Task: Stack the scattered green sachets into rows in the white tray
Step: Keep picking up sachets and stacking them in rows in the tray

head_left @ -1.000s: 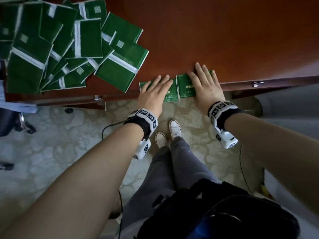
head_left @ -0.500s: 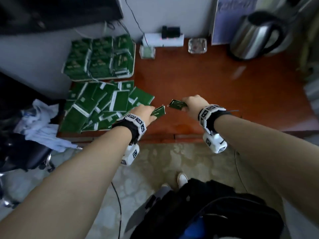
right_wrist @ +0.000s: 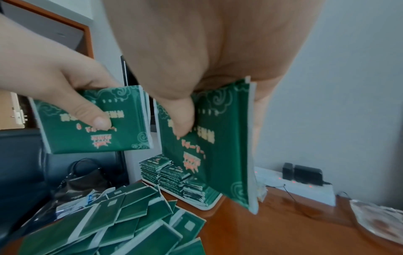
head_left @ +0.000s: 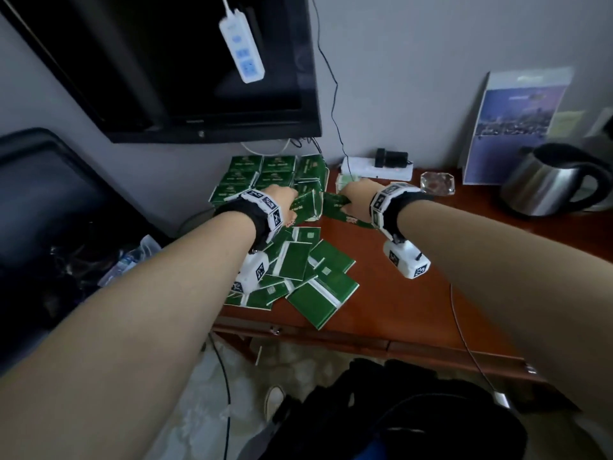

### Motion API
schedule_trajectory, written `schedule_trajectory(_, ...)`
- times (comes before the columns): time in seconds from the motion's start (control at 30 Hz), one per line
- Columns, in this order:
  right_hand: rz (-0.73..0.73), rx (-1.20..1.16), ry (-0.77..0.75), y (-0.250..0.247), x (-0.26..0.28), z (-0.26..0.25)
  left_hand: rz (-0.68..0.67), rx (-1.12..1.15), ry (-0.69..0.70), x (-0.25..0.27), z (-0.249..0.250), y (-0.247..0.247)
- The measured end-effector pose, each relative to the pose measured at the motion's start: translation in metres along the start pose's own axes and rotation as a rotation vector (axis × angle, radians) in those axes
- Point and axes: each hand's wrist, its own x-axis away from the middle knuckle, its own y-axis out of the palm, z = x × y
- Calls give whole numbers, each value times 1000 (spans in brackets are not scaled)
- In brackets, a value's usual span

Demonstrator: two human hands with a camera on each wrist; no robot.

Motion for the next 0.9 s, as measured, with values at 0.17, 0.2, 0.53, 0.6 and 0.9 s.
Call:
schedule_trajectory(0.17, -36, 60, 35, -8, -68, -54, 18, -14, -30, -31, -85, 0)
schedule_trajectory(0.2, -61, 77, 51, -7, -83, -66, 16, -16, -29, -39, -104, 1)
schedule_trajectory(0.53, -210, 141, 127, 24, -200, -151, -52, -34, 111, -112, -249, 28)
schedule_trajectory(0.6, -206, 118, 169, 28, -203, -163, -58, -43, 146, -125, -262, 33)
schedule_trajectory(0.9, -163, 6, 273, 45, -226, -175, -72, -17, 192, -168, -286, 63)
